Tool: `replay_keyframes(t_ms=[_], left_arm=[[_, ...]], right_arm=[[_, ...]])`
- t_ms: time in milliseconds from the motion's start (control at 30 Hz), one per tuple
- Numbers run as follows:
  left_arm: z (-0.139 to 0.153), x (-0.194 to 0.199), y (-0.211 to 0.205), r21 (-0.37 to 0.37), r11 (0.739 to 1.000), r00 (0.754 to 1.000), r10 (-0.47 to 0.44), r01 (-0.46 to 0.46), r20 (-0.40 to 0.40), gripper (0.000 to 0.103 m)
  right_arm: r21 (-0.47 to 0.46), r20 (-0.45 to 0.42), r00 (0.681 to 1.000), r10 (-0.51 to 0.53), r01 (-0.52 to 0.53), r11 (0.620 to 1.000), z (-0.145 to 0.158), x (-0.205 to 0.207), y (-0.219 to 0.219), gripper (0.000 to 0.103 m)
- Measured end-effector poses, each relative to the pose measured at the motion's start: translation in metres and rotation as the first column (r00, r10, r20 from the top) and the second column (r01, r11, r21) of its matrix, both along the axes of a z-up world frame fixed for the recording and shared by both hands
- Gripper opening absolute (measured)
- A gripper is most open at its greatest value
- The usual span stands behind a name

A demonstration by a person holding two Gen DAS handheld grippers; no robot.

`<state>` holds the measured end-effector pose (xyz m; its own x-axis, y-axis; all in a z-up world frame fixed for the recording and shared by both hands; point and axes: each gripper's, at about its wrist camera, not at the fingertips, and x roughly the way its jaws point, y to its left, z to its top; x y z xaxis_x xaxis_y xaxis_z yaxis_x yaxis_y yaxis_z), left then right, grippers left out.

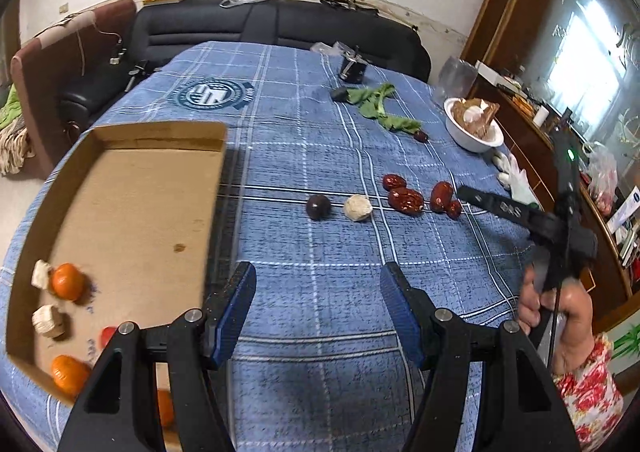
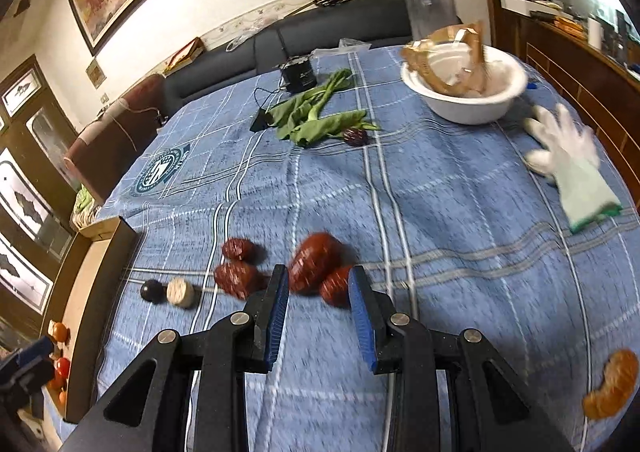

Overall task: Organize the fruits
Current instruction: 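Reach left tool to the round white slice while right tool reaches a red date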

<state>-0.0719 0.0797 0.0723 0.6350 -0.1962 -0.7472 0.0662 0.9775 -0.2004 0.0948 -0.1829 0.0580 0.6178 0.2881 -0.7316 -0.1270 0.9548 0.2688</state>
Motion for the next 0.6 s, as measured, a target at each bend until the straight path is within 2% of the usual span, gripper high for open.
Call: replay_keyframes(t_ms=[200,467,600], left_arm=[[-0.009,0.019,-0.019,0.036,0.998,0.999,-0.044,0.044,0.003,0.064],[-0.018,0.057,-0.044,0.053,0.992,0.993,-0.113,0.112,0.018,0.063],[-0.027,0.078,-0.058,0.06,0.986,0.987,-0.159,0.158,0.015,0.063]], right_arm=[[-0.025,-0.023,1.0,0.002,-0.003,1.0,-0.014,0.024,0.008,0.035],[-0.025,0.002,0.999,0.043,-0.043,0.999,-0.024,0.027,0.02,0.037],[-0.045,0.019,0.997,0.071,-0.07,0.997,-0.023,0.024,0.025,0.033]])
